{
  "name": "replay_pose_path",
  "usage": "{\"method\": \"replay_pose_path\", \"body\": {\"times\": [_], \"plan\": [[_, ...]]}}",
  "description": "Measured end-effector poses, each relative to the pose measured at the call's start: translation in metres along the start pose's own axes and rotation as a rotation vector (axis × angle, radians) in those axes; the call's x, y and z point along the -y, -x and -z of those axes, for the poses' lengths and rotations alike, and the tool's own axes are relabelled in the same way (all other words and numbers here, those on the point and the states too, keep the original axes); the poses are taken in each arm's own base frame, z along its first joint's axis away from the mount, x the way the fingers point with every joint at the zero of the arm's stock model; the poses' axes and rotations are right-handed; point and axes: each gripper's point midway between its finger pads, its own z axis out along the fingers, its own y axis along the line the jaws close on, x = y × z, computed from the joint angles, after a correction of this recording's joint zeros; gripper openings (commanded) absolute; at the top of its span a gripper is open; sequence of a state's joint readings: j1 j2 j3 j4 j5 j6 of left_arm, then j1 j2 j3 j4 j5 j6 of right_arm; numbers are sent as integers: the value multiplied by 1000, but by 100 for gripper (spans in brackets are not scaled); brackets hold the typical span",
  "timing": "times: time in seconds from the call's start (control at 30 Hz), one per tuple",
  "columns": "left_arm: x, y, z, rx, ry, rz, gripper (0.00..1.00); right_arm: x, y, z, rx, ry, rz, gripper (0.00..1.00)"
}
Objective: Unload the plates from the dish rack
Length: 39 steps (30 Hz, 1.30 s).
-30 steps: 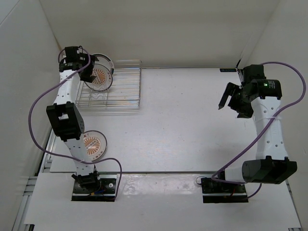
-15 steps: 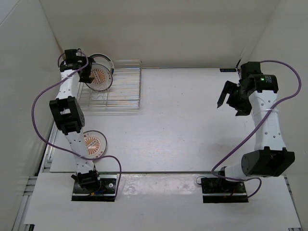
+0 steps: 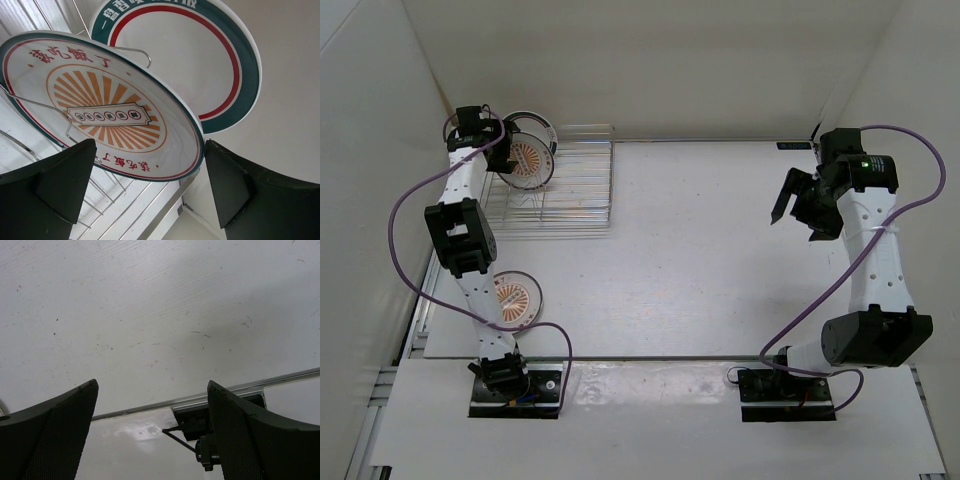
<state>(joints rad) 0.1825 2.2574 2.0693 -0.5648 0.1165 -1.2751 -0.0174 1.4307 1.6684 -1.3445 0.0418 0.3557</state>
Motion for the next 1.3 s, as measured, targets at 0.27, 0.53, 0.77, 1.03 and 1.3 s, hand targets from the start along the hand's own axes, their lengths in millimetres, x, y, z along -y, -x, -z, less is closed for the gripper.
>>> {"method": "replay_pose_path", "body": {"times": [0.27, 0.53, 0.77, 1.03, 1.3], "plan": [[3, 0, -3, -5, -28, -8, 100, 0, 0, -1, -5, -1, 1, 91], [25, 6, -8, 11, -113, -5, 100, -3, -1, -5, -24, 9, 1, 91], [19, 6, -19, 4, -98, 18, 100, -3, -1, -8, -34, 8, 1, 91], [2, -3, -29, -44, -55, 30, 94, -3, 0, -9, -37, 7, 0, 91], [5, -4, -19, -74, -92, 31, 73, -4, 0, -12, -49, 6, 0, 91]]}}
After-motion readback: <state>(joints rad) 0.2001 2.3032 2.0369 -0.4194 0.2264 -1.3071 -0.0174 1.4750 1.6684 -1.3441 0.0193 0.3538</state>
